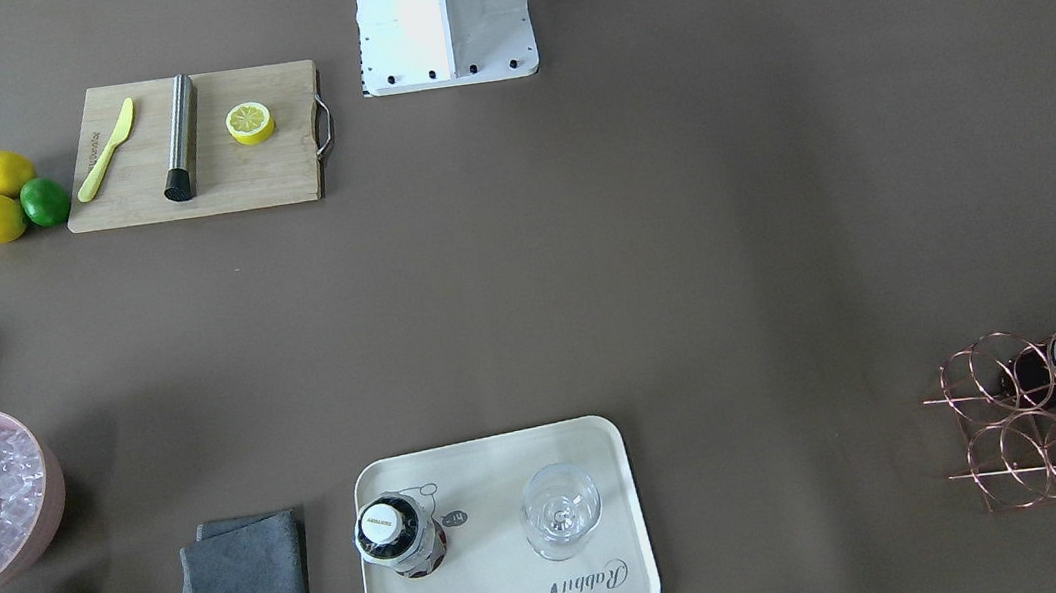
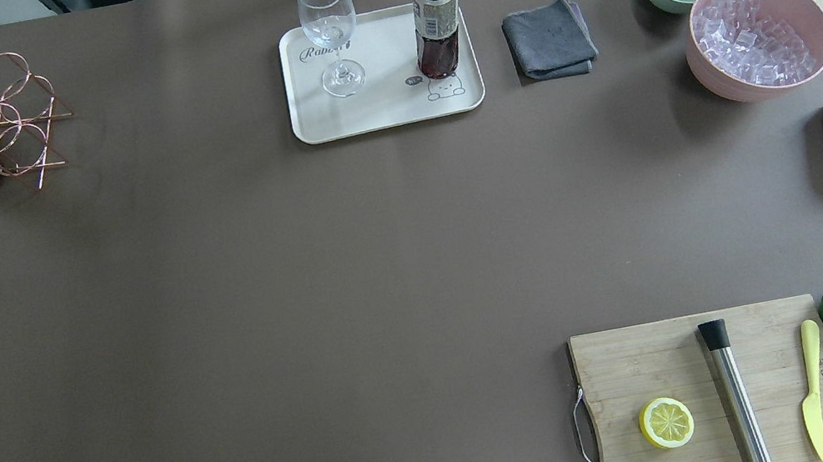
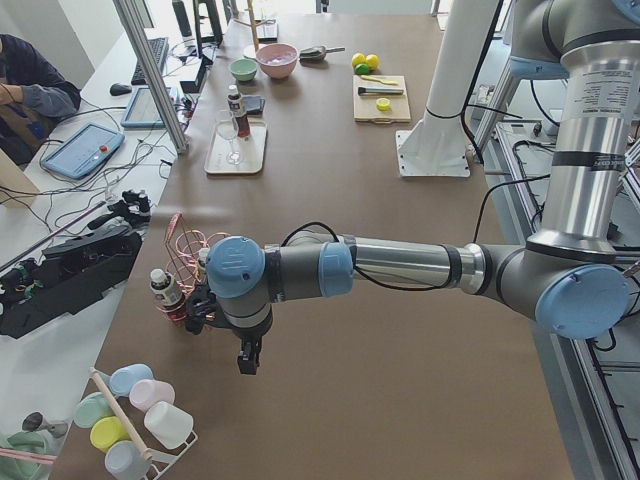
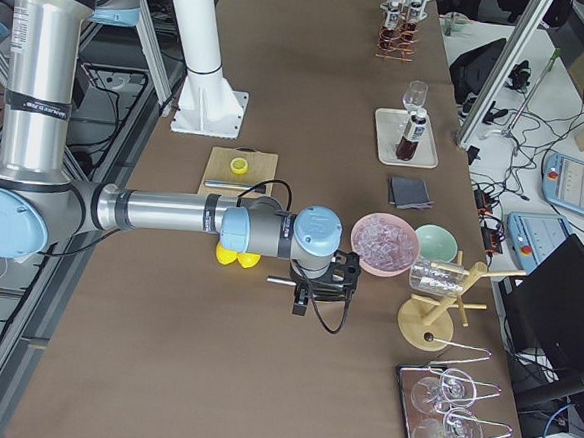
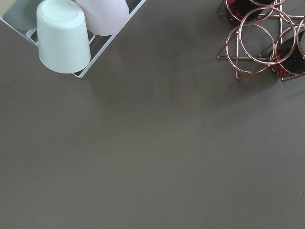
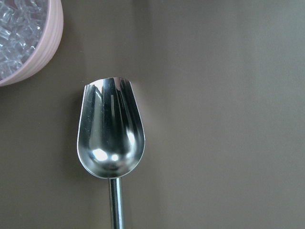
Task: Take tea from basket to plate
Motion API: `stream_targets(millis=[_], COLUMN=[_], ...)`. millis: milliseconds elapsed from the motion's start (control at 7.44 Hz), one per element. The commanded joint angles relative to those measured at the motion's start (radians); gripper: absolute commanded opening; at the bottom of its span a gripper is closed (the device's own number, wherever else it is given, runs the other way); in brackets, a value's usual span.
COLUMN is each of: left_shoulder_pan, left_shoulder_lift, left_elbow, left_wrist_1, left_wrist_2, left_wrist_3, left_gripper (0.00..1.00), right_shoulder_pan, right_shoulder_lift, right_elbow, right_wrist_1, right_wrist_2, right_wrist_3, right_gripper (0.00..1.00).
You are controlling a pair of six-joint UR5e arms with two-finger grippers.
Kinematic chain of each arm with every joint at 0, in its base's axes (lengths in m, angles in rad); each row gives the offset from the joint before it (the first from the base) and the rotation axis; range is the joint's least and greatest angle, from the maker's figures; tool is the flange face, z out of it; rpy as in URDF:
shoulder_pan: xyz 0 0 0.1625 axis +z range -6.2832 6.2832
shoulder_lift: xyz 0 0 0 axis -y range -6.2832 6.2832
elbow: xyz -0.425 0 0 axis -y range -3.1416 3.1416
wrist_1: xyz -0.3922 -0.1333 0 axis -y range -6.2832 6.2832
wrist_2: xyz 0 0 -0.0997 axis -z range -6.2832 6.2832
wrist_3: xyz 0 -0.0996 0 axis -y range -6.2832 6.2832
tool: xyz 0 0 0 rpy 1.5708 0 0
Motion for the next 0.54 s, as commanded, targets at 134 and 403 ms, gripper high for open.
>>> stream_targets(millis=[134,403], left_shoulder_pan=[0.032,0.06], left_shoulder_lift=[0.003,0.032], left_elbow=[-0.055,-0.031], left_wrist_1=[0.101,0.093], left_wrist_2=[0.008,0.005], left_wrist_3=[-0.014,-0.009], left_gripper=[0.99,0.99], right_shoulder_pan=[-0.008,-0.008], right_shoulder_lift=[0.0,0.0], right_elbow=[0.001,0.001], right_wrist_1=[0.002,0.002], right_wrist_2=[-0.002,-0.002], right_wrist_3=[-0.002,-0.001], right_gripper=[1.0,1.0])
